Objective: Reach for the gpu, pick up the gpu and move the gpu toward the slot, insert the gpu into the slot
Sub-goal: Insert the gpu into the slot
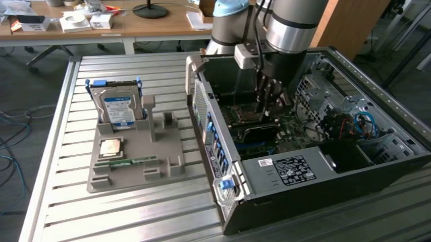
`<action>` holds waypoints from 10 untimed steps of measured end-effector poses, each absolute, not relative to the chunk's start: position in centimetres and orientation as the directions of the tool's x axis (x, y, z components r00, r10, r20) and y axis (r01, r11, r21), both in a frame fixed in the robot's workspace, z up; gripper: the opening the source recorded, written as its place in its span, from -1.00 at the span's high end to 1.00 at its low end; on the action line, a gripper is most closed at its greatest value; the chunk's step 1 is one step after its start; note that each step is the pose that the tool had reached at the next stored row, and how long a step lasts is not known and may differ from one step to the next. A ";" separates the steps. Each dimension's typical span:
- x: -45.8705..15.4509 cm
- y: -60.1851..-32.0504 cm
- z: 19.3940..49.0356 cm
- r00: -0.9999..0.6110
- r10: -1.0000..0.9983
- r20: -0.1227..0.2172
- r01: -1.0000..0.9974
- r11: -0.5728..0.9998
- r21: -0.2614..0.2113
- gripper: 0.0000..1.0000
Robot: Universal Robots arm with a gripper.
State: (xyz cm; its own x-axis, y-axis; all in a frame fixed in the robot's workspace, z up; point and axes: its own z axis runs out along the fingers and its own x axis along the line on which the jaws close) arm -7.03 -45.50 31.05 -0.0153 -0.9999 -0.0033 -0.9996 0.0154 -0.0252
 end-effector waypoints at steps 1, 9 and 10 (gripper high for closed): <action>-7.0 -45.5 31.2 -0.015 -1.000 -0.003 -1.000 0.015 -0.025 0.32; -7.0 -45.5 31.5 -0.015 -1.000 -0.003 -1.000 0.015 -0.025 0.32; -7.0 -45.5 31.5 -0.015 -1.000 -0.003 -1.000 0.015 -0.025 0.32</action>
